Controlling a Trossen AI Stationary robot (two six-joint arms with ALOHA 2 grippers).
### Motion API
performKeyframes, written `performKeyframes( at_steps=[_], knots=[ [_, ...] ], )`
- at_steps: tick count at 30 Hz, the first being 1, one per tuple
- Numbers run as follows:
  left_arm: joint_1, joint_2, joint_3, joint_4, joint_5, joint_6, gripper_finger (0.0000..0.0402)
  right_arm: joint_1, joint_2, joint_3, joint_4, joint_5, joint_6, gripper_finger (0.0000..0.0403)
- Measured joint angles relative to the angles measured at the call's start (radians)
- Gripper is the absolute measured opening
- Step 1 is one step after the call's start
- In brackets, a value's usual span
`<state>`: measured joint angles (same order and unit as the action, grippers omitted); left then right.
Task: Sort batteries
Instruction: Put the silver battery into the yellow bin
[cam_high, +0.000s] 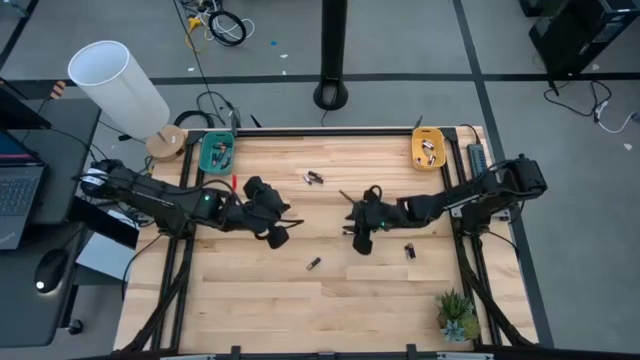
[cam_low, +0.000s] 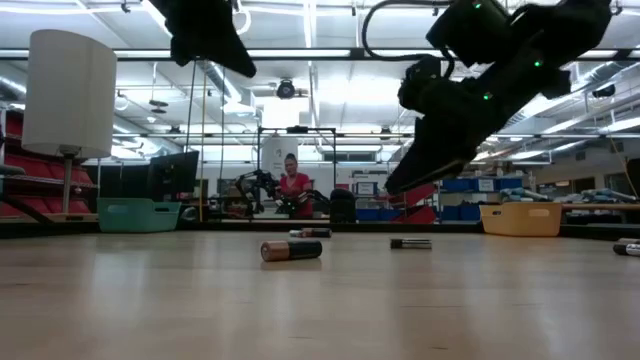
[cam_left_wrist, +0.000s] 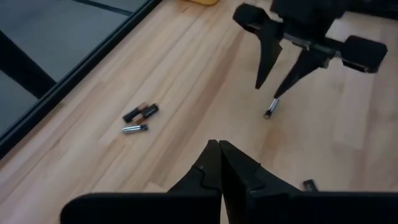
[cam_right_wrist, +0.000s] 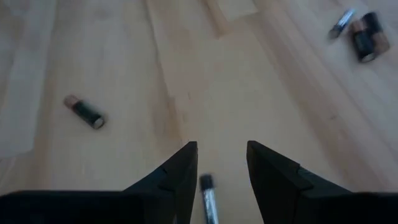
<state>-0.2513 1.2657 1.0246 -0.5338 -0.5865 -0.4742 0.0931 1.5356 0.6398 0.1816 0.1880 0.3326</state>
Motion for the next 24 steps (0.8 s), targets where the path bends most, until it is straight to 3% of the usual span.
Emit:
performKeyframes(
  at_steps=[5,17,24],
  knots=[
    [0.013,-0.021,-0.049,0.014,0.014,0.002,0.0007,-0.066,0.0,-0.045,0.09,-0.077,-0.053,0.0145],
    [0.016,-0.025,-0.063,0.045,0.03,-0.006,0.0008,-0.1,0.001,-0.197,0.28,-0.124,-0.067,0.014],
    [0.025,-0.025,-0.063,0.061,0.022,-0.007,0.0008,-0.084,0.101,-0.197,0.395,-0.169,-0.067,0.0141]
  ],
)
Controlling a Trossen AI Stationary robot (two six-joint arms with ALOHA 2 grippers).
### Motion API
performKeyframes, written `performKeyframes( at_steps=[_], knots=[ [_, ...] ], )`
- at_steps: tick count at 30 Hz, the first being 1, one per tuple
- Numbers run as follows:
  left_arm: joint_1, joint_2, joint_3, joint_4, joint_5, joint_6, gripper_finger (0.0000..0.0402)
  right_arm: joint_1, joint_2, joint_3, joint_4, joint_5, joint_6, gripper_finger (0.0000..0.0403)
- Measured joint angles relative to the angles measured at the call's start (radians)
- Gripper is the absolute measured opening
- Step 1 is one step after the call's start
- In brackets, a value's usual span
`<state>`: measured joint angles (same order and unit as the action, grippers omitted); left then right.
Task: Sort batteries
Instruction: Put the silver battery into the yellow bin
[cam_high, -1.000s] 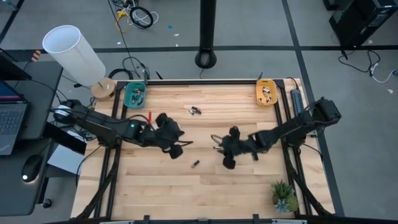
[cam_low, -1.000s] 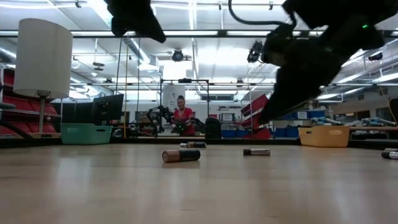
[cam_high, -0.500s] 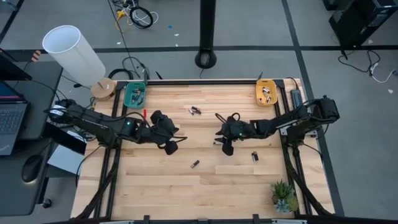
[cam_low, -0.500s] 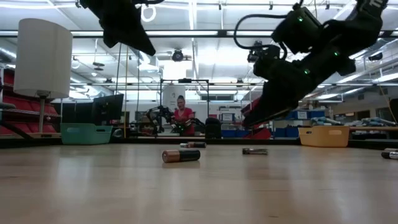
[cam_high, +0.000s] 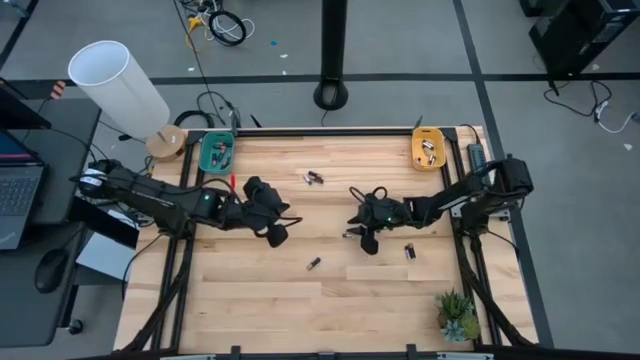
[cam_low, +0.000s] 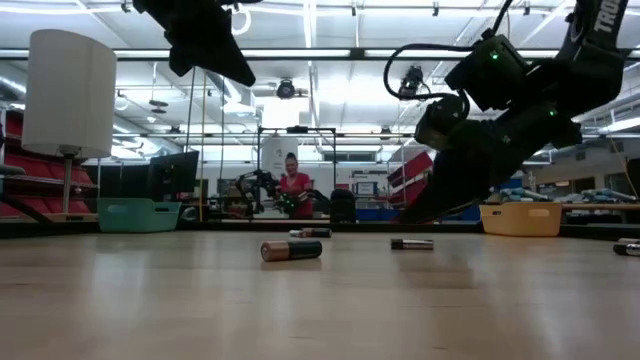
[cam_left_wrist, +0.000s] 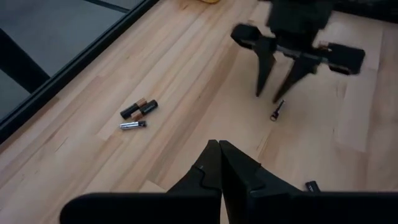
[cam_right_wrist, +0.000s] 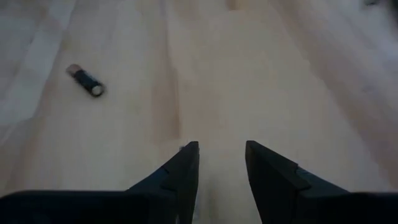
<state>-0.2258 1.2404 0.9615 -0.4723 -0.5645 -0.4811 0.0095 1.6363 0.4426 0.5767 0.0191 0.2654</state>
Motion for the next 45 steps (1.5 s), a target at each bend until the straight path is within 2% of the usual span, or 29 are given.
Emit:
performKeyframes(
  at_steps=[4,15,18,22,27,35,39,45],
  knots=[
    [0.004,0.0,0.0,0.01,0.0,-0.006,0.0008,0.042,0.037,0.015,0.084,0.002,-0.004,0.0143],
    [0.004,-0.002,0.0,0.009,0.016,-0.029,0.0008,0.072,0.187,0.032,0.115,0.047,-0.011,0.0127],
    [0.004,-0.004,0.004,0.005,0.032,-0.036,0.0008,0.072,0.201,0.033,0.116,0.052,-0.011,0.0102],
    [0.004,-0.005,0.023,0.0,0.034,-0.029,0.0008,0.073,0.201,0.033,0.11,0.051,-0.047,0.003],
    [0.004,-0.005,0.047,-0.021,0.031,-0.02,0.0008,0.069,0.199,0.033,0.112,0.044,-0.049,0.0026],
    [0.004,-0.005,0.049,-0.028,0.026,-0.021,0.0008,0.018,0.101,0.025,0.022,0.053,-0.048,0.0026],
    [0.004,-0.005,0.049,-0.028,0.025,-0.021,0.0008,-0.041,0.025,0.024,-0.082,0.096,-0.047,0.0026],
    [0.004,-0.005,0.049,-0.028,0.02,-0.014,0.0008,-0.128,-0.118,0.025,-0.252,0.094,-0.053,0.0026]
  ],
)
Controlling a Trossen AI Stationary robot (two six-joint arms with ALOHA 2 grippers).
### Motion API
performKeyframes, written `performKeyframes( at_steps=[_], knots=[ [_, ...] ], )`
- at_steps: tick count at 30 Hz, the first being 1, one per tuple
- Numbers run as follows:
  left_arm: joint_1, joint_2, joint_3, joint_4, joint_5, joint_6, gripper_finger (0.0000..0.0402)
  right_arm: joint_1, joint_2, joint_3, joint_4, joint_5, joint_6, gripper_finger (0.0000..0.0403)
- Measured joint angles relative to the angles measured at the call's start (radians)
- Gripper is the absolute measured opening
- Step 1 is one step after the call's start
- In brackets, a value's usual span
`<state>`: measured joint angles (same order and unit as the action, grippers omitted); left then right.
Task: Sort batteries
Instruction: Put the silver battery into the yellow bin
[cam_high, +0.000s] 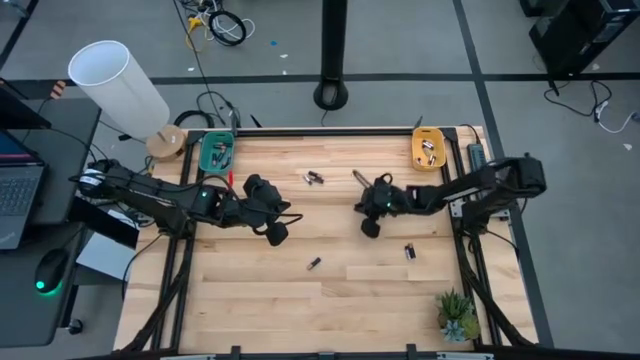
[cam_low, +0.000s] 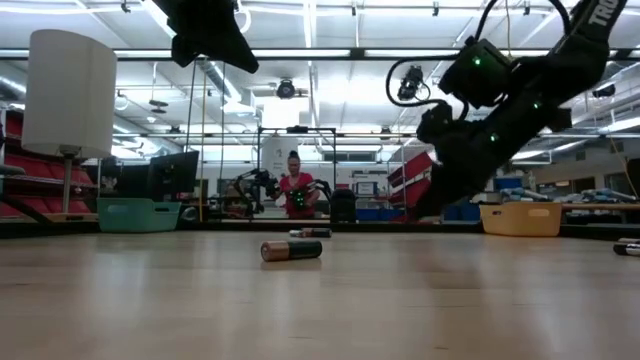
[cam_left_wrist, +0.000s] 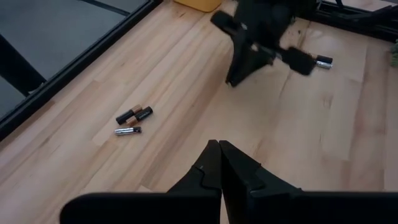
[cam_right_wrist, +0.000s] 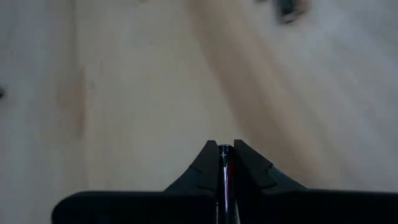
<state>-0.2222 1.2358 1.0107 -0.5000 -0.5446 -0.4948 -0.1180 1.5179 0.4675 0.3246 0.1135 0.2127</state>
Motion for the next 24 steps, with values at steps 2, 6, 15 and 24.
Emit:
performKeyframes(
  at_steps=[2,6,15,24],
  knots=[
    [0.0,0.0,0.0,0.0,-0.007,0.018,0.0008,-0.031,-0.056,0.001,-0.057,0.007,0.003,0.0026],
    [0.0,0.0,0.0,0.012,-0.032,0.052,0.0008,-0.092,-0.178,0.004,-0.188,0.059,0.004,0.0026],
    [0.0,0.0,0.001,0.07,-0.065,0.104,0.0008,-0.259,-0.345,0.18,-0.734,0.436,0.009,0.0026],
    [0.0,0.0,0.001,0.083,-0.065,0.104,0.0008,-0.411,-0.363,0.298,-0.944,0.716,-0.031,0.0026]
  ],
)
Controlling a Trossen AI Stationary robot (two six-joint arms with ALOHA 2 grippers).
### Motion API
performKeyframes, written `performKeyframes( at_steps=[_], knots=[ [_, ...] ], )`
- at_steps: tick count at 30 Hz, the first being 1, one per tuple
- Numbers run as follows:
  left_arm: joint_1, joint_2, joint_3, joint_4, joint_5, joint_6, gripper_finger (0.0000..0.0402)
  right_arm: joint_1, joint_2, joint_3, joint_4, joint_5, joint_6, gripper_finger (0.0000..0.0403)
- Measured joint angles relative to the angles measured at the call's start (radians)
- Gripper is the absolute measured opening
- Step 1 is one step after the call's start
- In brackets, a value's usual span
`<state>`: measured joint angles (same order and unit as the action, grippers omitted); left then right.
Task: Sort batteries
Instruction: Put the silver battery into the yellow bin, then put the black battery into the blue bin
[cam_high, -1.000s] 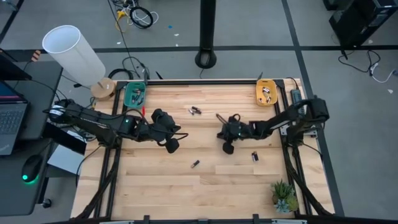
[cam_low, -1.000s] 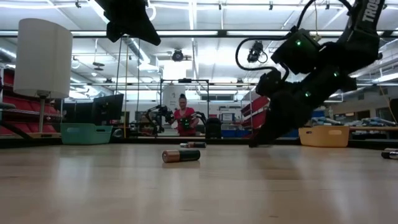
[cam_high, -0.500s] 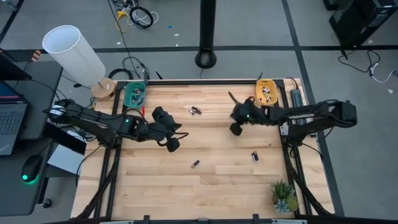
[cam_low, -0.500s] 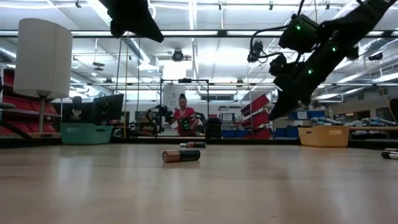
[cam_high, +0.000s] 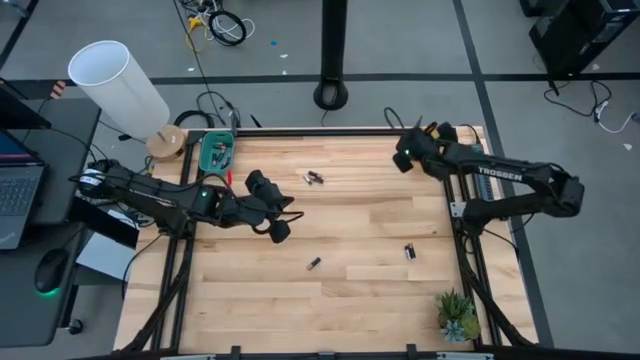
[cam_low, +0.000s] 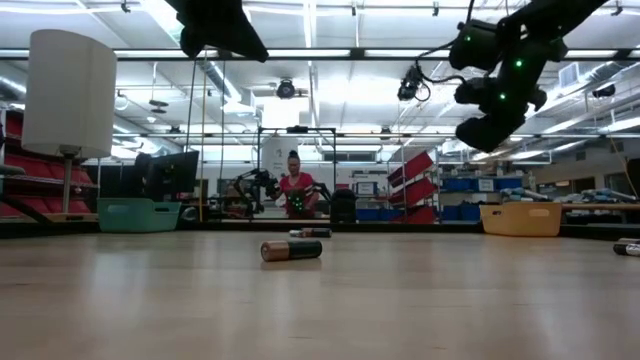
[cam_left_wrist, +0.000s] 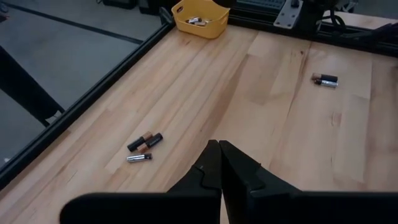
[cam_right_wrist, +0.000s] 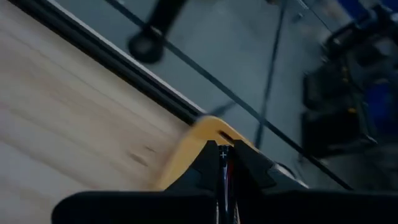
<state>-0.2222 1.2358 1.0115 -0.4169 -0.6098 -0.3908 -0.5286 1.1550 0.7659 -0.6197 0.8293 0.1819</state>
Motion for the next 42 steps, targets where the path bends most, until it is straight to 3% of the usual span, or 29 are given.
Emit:
performKeyframes(
  at_steps=[5,14,21,25,29,36,42],
  knots=[
    [0.0,0.0,0.0,0.001,0.0,0.0,0.0008,-0.07,0.005,0.004,-0.055,0.027,-0.021,0.003],
    [-0.001,0.0,0.0,0.0,0.017,-0.002,0.0008,-0.157,0.005,0.004,-0.088,0.042,-0.028,0.0156],
    [-0.001,0.0,0.0,0.007,0.017,-0.003,0.0008,-0.124,0.004,0.004,-0.087,-0.073,-0.017,0.0194],
    [-0.001,0.0,0.0,0.008,0.018,-0.019,0.0008,-0.049,0.003,0.004,-0.093,-0.272,0.023,0.0188],
    [0.0,0.0,0.0,0.007,0.027,-0.059,0.0008,0.071,0.003,0.004,-0.121,-0.484,0.163,0.0171],
    [0.0,0.0,0.0,0.009,0.027,-0.126,0.0008,0.357,0.003,0.004,-0.165,-0.604,0.352,0.0142],
    [0.0,0.0,0.0,0.01,0.01,-0.222,0.0008,0.533,0.004,-0.014,-0.18,-0.728,0.615,0.0128]
  ],
)
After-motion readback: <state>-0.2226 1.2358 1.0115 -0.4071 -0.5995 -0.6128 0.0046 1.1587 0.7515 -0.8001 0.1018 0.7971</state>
